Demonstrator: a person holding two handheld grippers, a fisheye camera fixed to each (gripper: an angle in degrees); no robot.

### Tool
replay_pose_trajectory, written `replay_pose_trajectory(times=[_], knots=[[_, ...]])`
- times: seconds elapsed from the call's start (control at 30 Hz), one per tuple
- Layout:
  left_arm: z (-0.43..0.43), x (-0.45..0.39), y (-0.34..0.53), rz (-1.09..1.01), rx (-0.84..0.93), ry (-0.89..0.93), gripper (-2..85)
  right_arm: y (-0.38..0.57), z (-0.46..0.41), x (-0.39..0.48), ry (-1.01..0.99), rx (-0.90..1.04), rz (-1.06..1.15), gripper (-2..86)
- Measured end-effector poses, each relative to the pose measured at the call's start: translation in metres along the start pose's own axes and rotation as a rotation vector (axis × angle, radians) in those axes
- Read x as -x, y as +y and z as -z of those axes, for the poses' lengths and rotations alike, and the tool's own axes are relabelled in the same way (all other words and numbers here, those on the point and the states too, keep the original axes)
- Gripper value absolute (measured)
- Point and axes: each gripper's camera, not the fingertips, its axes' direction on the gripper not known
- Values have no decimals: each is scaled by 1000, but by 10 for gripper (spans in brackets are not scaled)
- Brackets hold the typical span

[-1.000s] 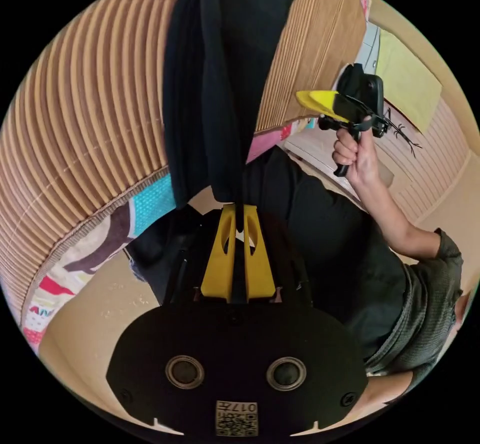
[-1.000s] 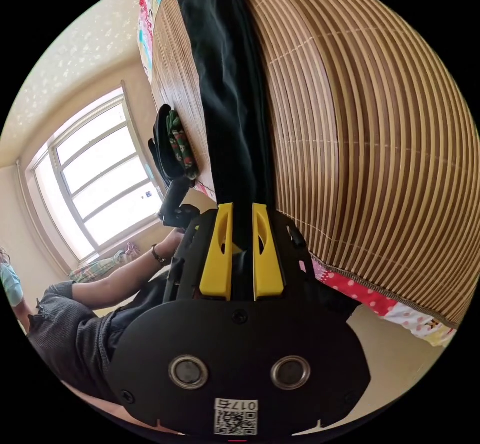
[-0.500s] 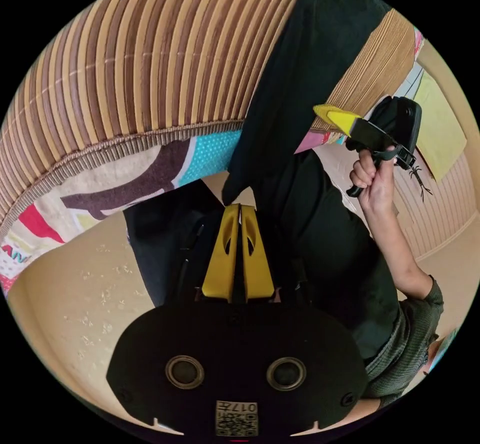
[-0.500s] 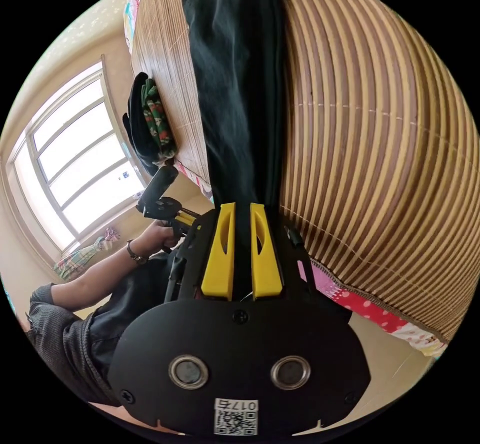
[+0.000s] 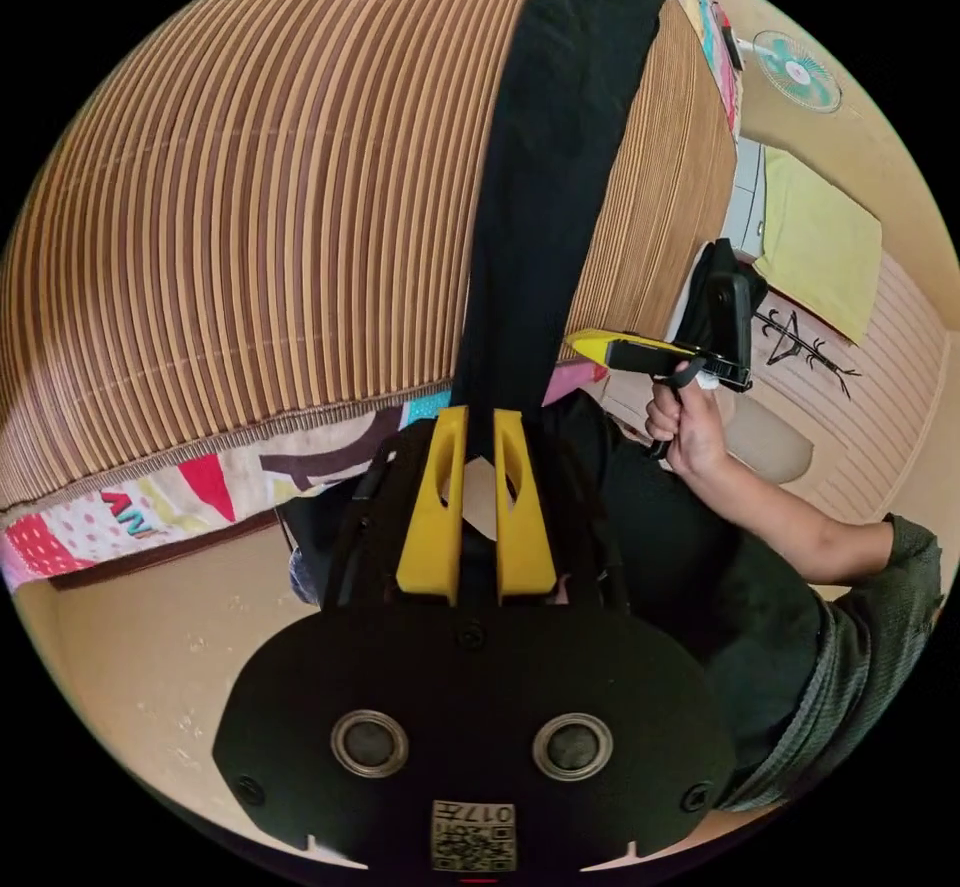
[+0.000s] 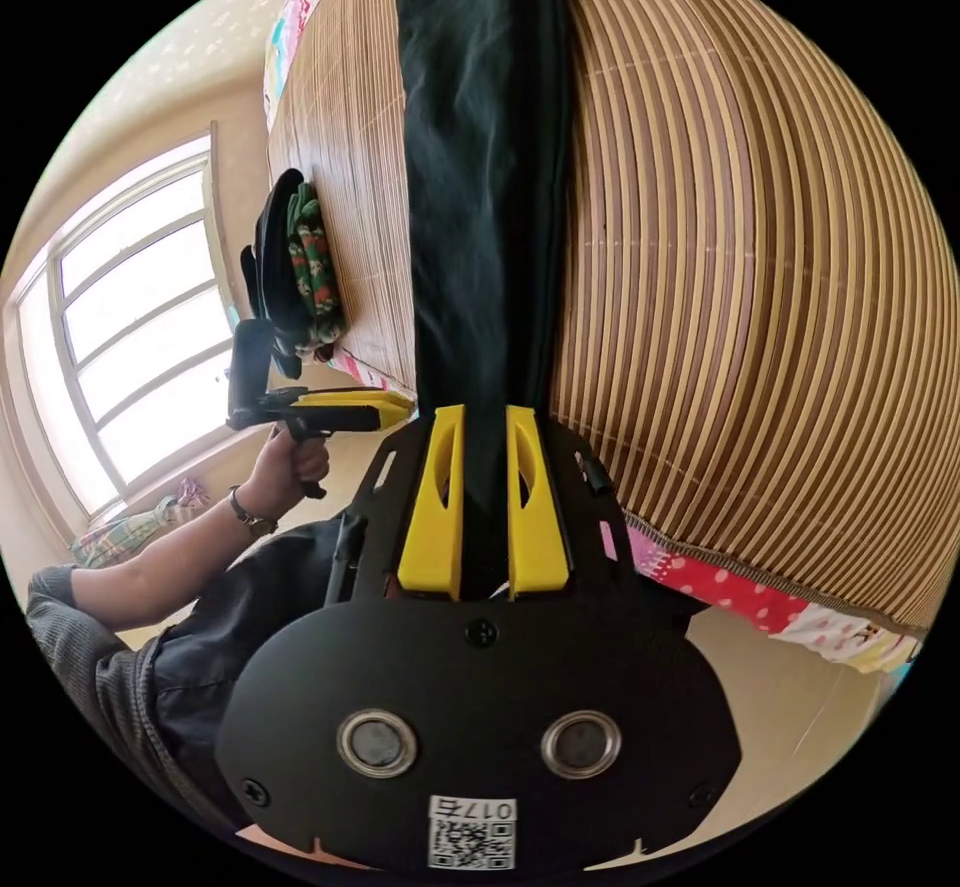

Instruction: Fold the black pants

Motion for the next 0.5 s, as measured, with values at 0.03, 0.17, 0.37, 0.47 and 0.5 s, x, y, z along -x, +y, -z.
replay_pose_trajectory(times=[0.03, 0.17, 0.37, 0.47, 0.5], knots=[[0, -2, -5, 11, -13, -16, 51, -4, -1, 2, 8, 2, 4, 55], [-9, -9, -20, 41, -6, -66, 52, -28, -18, 16, 89, 64, 27, 40], [-19, -19, -17, 21, 41, -110, 4, -26, -33, 39, 33, 111, 68, 17], [-15, -22, -6, -12, 31, -84, -6, -7, -21, 51, 71, 36, 56, 21], [-14, -21, -3, -14, 25, -81, -7, -1, -16, 53, 66, -2, 43, 27]])
